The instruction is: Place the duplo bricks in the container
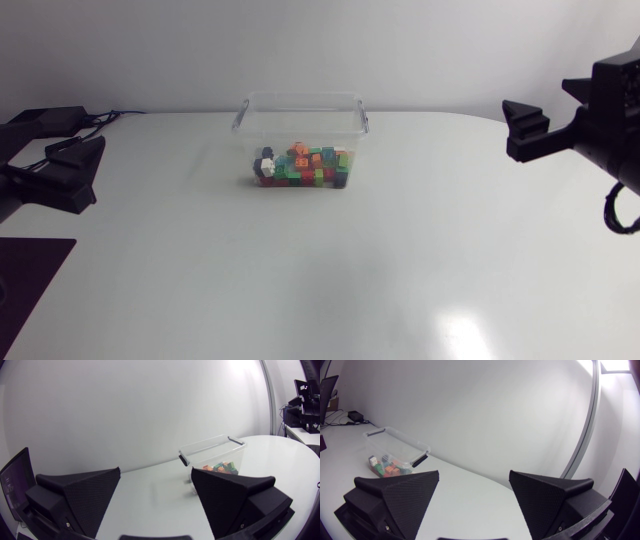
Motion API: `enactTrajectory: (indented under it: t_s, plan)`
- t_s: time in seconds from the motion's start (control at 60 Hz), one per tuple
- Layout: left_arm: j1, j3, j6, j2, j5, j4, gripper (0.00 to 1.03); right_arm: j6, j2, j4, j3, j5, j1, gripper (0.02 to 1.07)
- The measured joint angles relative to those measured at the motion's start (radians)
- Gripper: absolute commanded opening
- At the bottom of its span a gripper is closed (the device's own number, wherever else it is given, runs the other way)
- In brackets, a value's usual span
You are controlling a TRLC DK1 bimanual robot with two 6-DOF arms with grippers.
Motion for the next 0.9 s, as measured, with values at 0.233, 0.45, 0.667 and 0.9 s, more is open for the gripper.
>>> enactTrajectory:
  t_s: [0.233,0.45,0.667,0.9]
  plan:
    - [-0.001,-0.073,-0.007,-0.092,0.0,-0.005,0.98,0.0,-0.208,-0.072,-0.122,0.015,-0.034,1.03]
    - [-0.001,-0.129,-0.011,-0.185,-0.004,-0.006,0.98,0.002,-0.349,-0.122,-0.182,0.018,-0.061,1.03]
    - [-0.003,-0.222,-0.059,-0.262,-0.024,-0.001,0.97,0.051,-0.46,-0.126,-0.293,0.014,-0.061,1.03]
    - [-0.016,-0.318,-0.114,-0.346,-0.046,0.016,0.96,0.134,-0.581,-0.125,-0.407,0.009,-0.061,1.03]
